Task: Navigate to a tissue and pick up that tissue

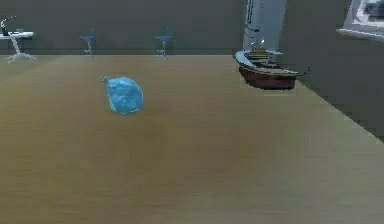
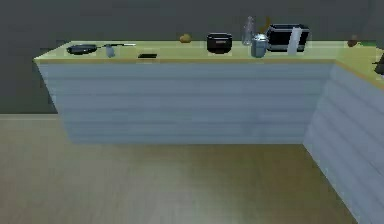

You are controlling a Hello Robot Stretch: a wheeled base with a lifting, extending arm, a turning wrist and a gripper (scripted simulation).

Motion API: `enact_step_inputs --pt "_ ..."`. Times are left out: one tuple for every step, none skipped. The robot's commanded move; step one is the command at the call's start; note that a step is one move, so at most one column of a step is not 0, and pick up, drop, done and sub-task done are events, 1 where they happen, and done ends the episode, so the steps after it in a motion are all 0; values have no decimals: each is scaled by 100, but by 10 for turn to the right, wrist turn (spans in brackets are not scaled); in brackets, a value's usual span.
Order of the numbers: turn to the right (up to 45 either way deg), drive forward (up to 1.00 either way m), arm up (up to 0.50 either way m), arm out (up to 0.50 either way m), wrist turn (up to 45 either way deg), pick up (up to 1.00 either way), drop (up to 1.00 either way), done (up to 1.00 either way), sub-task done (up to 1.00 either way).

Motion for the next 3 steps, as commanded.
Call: enact_step_inputs --pt "390 0 0 0 0 0 0 0 0" --pt "0 10 0 0 0 0 0 0 0" --pt "-450 0 0 0 0 0 0 0 0"
